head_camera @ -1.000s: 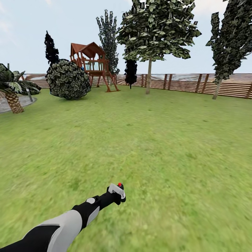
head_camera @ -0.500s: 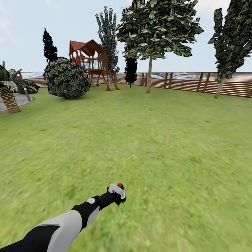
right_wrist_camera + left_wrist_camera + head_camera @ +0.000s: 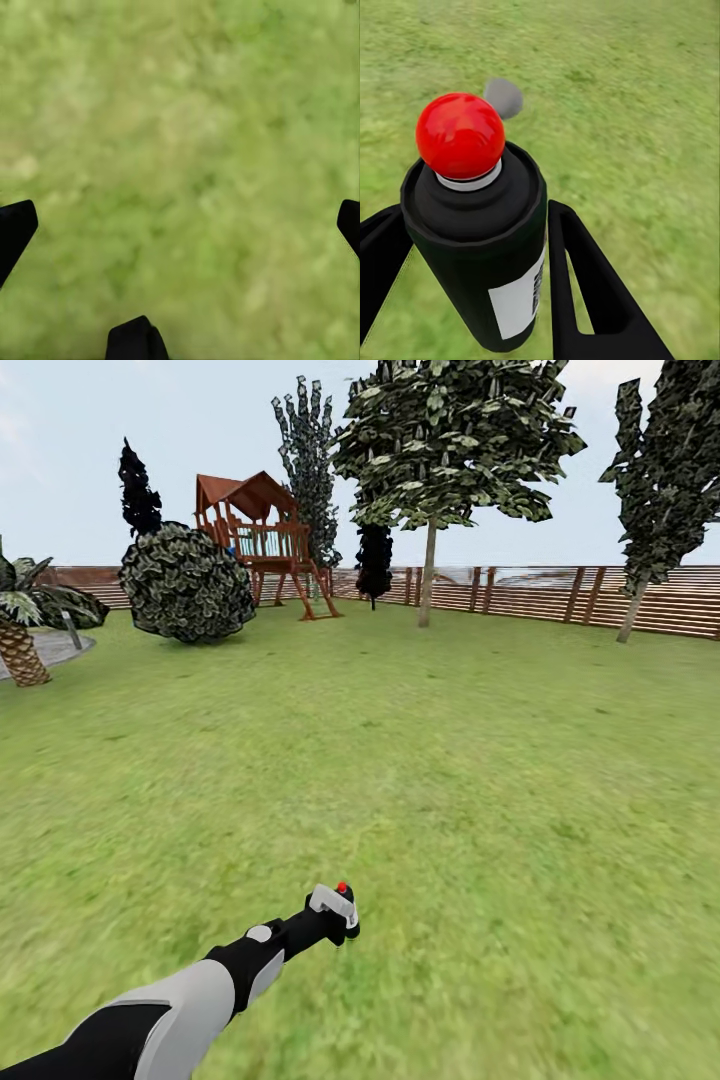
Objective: In the garden, pick up the pesticide atomizer on the floor and spray pesticide onto both trees until each tree trunk is fully covered.
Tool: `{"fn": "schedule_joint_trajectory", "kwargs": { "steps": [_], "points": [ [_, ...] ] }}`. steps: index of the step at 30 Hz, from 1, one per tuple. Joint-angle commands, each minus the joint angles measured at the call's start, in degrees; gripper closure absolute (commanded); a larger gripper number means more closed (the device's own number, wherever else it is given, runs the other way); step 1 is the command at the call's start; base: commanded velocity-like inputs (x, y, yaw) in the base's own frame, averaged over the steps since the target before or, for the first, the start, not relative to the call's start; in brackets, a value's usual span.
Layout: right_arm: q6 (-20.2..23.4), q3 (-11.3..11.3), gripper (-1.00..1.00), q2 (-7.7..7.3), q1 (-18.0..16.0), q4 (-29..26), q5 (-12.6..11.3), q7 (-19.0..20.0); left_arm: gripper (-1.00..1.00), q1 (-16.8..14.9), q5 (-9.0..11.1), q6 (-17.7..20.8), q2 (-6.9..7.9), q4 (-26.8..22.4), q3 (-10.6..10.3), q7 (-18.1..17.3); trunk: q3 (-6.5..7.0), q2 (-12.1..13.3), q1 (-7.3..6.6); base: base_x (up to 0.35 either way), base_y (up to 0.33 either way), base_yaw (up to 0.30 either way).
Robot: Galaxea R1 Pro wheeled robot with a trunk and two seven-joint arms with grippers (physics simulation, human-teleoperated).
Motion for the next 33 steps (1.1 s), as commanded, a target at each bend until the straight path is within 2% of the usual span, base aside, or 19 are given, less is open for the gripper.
{"fn": "schedule_joint_trajectory", "kwargs": {
  "steps": [1,27,29,31,32,33],
  "points": [
    [0.0,0.0,-1.0,0.0,0.0,0.0,0.0,0.0,1.0,0.0,0.0,0.0,0.0,0.0,0.1,0.1,0.0,0.0,0.0,0.349,-0.076,0.0],
    [0.0,0.1,-1.0,0.0,0.0,0.0,0.0,-0.1,1.0,0.0,0.1,0.0,0.01,0.0,0.1,0.0,0.0,0.0,0.0,0.349,-0.122,0.0],
    [0.0,0.2,-1.0,0.07,0.0,-2.2,0.1,-0.2,1.0,0.0,0.1,0.0,0.01,0.0,0.1,0.0,0.0,0.0,0.0,0.349,-0.137,0.0],
    [0.0,0.4,-1.0,0.42,0.0,-4.8,1.3,-0.2,1.0,0.0,0.1,0.0,0.01,0.0,0.1,0.0,0.0,0.0,0.0,0.349,-0.137,0.0],
    [0.0,0.4,-1.0,0.62,0.0,-5.5,2.6,-0.2,1.0,0.0,0.1,0.0,0.01,-0.1,0.1,0.0,0.0,0.0,0.0,0.349,-0.137,0.0],
    [-0.1,0.4,-1.0,0.74,0.0,-5.9,5.1,-0.2,1.0,0.0,0.1,0.0,0.01,-0.1,0.1,0.0,0.0,0.0,0.0,0.349,-0.137,0.0]
  ]
}}
